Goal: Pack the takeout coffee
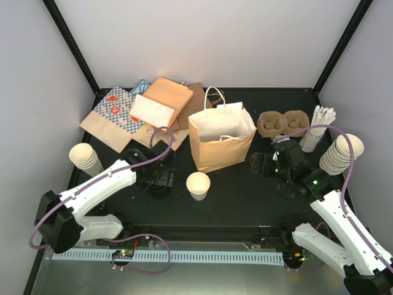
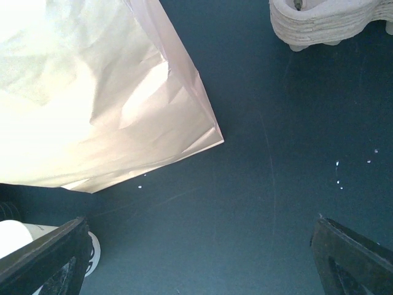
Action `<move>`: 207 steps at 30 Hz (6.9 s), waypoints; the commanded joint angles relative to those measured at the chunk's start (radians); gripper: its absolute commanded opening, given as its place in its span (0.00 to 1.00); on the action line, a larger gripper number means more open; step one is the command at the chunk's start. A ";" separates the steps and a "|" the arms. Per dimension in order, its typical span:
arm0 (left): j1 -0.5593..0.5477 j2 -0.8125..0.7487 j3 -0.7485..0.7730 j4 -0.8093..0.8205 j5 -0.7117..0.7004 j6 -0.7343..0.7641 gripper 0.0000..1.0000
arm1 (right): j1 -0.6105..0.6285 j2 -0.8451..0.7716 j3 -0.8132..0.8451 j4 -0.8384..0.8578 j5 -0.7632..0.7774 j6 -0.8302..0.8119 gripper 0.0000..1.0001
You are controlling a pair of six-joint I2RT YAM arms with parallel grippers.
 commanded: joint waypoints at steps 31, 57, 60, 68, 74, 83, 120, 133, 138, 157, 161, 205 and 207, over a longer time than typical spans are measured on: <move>0.094 -0.050 -0.002 -0.007 -0.002 0.023 0.93 | -0.003 0.013 0.002 0.029 -0.015 -0.023 1.00; 0.114 0.022 -0.003 0.007 0.079 0.051 0.88 | -0.003 0.010 -0.001 0.026 -0.012 -0.024 1.00; 0.116 0.024 0.002 -0.015 0.074 0.045 0.88 | -0.003 0.011 -0.002 0.025 -0.013 -0.023 1.00; 0.114 0.012 0.010 -0.049 0.084 0.041 0.83 | -0.003 0.012 -0.003 0.026 -0.015 -0.022 1.00; 0.114 0.012 0.012 -0.055 0.094 0.045 0.83 | -0.003 0.013 -0.003 0.027 -0.018 -0.023 1.00; 0.114 -0.012 0.048 -0.092 0.102 0.050 0.73 | -0.003 0.012 -0.004 0.025 -0.018 -0.023 1.00; -0.314 -0.029 0.171 0.194 0.136 0.035 0.68 | -0.003 0.004 -0.008 0.030 -0.075 -0.022 1.00; -0.363 0.127 0.237 0.176 0.051 0.079 0.68 | -0.003 0.007 -0.011 0.033 -0.104 -0.044 1.00; -0.365 0.150 0.248 0.168 0.033 0.086 0.68 | -0.003 0.010 -0.009 0.033 -0.105 -0.048 1.00; -0.370 0.222 0.245 0.167 0.024 0.091 0.68 | -0.003 0.014 -0.022 0.041 -0.143 -0.054 1.00; -0.371 0.240 0.247 0.165 0.029 0.094 0.68 | -0.003 0.024 -0.026 0.044 -0.183 -0.056 1.00; -0.410 0.364 0.125 0.244 0.152 0.129 0.64 | 0.012 0.180 -0.465 0.683 -0.842 0.178 0.81; -0.412 0.348 0.110 0.276 0.196 0.149 0.64 | 0.015 0.189 -0.459 0.688 -0.842 0.182 0.79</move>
